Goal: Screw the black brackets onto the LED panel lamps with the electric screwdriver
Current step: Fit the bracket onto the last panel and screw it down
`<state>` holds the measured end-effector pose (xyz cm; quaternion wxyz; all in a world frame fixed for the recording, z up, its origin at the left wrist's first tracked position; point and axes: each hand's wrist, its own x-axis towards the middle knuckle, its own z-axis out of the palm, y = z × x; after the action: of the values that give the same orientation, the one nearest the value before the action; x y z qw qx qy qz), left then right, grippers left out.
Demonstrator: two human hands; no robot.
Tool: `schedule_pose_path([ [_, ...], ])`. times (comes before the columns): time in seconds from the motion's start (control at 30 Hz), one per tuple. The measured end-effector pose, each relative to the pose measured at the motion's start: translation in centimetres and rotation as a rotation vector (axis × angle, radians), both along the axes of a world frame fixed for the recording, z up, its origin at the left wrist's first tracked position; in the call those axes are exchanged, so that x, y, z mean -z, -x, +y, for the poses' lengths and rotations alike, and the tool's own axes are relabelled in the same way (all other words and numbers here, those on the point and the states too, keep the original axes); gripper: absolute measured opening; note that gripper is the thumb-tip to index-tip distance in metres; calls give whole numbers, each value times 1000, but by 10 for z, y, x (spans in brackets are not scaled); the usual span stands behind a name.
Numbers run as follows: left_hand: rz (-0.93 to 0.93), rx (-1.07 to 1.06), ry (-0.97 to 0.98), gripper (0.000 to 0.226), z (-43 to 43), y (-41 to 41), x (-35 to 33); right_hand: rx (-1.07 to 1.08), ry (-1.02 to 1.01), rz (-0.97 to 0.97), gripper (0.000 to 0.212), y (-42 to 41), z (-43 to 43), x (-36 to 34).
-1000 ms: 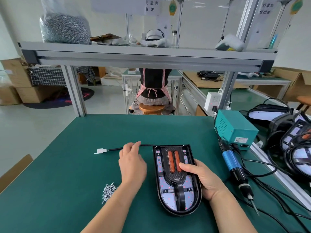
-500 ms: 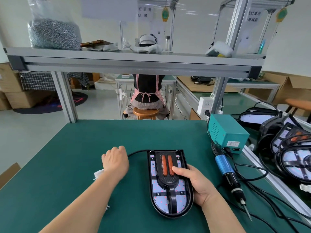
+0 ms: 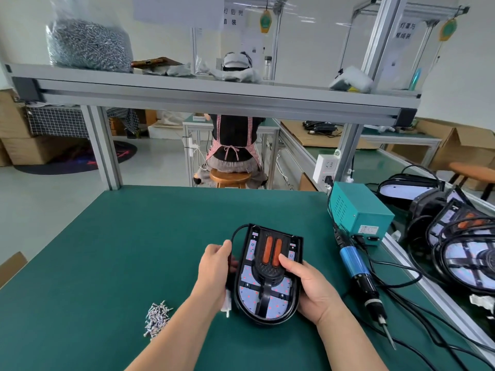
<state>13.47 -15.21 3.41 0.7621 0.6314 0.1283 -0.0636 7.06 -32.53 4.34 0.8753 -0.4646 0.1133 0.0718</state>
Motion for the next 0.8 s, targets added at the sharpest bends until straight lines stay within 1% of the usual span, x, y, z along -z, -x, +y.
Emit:
schedule_pose_path([
  [0.07,42,52,122,50,-4,14,1,7,-9,1,47,-1,-1,1],
  [0.1,41,75,157,56,-5,21,1,9,-13,0,47,-1,-1,1],
  [0.17,-7,95,158,52,-7,32,0,11,-36,9,46,-2,-2,1],
  [0.3,-147,152,53,36,-9,49,0,-22,-78,74,38,1,-2,1],
  [0.37,-226,206,-9,36,-9,53,0,-31,-85,77,39,2,-2,1],
  [0.47,-295,190,-55,33,-10,54,0,-45,-93,63,44,3,-3,0],
  [0.57,-311,157,-78,42,-10,52,3,-67,-95,52,38,6,-3,1],
  [0.63,-299,148,-53,37,-10,51,4,-67,-96,46,36,7,-3,2],
  [0.73,-281,157,-23,30,-8,50,3,-60,-91,55,39,7,-4,3],
  [0.8,-283,165,-4,35,-7,50,2,-59,-86,59,41,7,-5,4],
])
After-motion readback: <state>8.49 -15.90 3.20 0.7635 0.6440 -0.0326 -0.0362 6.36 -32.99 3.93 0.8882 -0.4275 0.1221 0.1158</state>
